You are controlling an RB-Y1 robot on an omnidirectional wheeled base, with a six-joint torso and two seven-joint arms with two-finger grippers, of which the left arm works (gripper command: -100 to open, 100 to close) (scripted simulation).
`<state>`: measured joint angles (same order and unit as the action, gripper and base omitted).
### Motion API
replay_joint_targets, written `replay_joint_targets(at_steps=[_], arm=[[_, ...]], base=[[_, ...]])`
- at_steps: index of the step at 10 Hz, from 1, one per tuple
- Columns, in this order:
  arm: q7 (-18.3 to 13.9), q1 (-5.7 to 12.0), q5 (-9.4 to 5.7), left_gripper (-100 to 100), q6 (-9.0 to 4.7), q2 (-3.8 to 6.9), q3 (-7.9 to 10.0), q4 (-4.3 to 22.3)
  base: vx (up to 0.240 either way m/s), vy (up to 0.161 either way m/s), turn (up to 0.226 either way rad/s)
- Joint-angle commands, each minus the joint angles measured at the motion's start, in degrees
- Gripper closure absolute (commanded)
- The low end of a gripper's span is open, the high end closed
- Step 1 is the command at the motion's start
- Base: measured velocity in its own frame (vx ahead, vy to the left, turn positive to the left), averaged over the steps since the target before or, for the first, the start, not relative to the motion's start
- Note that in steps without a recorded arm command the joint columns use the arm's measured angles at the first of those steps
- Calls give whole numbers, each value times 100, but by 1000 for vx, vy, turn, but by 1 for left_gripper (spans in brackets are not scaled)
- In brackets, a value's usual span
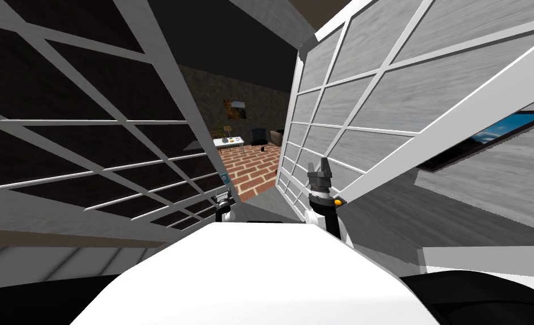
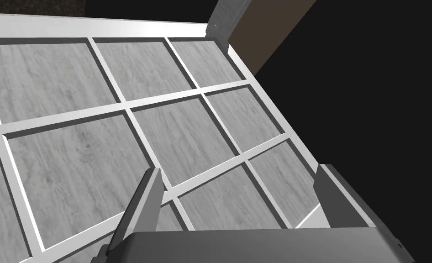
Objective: Pull the door open
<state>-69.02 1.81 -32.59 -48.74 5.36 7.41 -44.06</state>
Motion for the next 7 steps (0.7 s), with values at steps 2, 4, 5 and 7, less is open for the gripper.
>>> replay_joint_targets(at_steps=[2, 4, 5, 7], arm=[[-189, 91, -78, -100, -36, -27, 10, 271], [-194, 84, -92, -100, -9, -32, 16, 255], [-373, 16, -100, -100, -28, 106, 3, 303], [-555, -61, -104, -100, -50, 255, -13, 348]], base=[[69, 51, -96], [36, 38, -39], [105, 18, -25], [162, 1, -31]])
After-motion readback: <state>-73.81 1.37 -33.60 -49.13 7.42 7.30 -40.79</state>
